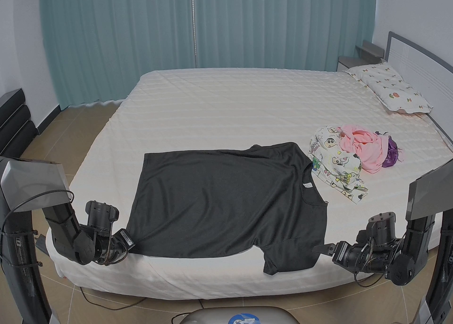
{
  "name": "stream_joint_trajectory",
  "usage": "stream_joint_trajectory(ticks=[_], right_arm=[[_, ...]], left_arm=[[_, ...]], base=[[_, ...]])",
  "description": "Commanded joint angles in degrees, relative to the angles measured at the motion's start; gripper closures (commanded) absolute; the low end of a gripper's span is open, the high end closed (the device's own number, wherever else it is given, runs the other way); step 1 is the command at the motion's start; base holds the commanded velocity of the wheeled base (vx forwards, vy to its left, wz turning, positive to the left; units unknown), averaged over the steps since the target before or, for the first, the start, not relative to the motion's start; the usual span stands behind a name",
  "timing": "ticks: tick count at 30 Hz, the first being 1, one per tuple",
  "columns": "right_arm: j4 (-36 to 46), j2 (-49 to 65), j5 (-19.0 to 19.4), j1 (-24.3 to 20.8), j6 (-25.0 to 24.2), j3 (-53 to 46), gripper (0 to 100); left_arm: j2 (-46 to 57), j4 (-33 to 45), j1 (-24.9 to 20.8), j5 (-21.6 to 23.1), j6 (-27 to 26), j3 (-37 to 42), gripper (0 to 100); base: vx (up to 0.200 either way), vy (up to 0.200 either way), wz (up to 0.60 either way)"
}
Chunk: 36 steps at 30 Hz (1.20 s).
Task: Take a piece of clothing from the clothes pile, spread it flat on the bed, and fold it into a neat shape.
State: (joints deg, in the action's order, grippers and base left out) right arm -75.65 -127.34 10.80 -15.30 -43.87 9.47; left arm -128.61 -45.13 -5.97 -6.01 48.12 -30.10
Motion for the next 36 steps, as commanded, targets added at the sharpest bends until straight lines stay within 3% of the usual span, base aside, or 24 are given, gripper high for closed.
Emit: stream_joint_trajectory(ticks=[1,8,12,15,21,22,33,36], right_arm=[[-0.11,-1.15,0.01,-0.08,-0.07,0.20,0],[0.33,-2.21,0.10,-0.08,0.28,3.36,0],[1.65,-3.53,-0.17,-0.17,0.63,7.58,0],[5.61,-4.93,-0.34,-0.08,2.83,11.01,0],[11.23,-6.43,-1.92,-0.17,4.94,17.25,0],[11.58,-6.60,-2.10,-0.17,4.94,18.74,100],[12.73,-5.72,-1.75,2.03,5.03,26.74,100],[17.65,-5.90,-1.57,3.26,5.03,32.63,100]], left_arm=[[-0.06,-0.75,0.00,-0.05,1.37,0.48,100],[2.75,-0.93,2.19,0.82,2.16,1.53,100],[3.54,-0.93,2.81,4.69,4.88,1.71,100],[4.25,-0.93,2.90,7.06,6.99,1.80,100],[4.60,-1.01,3.42,7.33,7.17,1.71,100],[4.51,-1.01,3.51,7.33,7.25,1.71,100],[4.16,-1.10,4.48,7.50,7.34,1.01,100],[4.07,-1.54,4.57,7.15,7.34,0.83,100]], base=[[0.000,0.000,0.00],[0.000,0.000,0.00],[0.000,0.000,0.00],[0.000,0.000,0.00],[0.000,0.000,0.00],[0.000,0.000,0.00],[0.000,0.000,0.00],[0.000,0.000,0.00]])
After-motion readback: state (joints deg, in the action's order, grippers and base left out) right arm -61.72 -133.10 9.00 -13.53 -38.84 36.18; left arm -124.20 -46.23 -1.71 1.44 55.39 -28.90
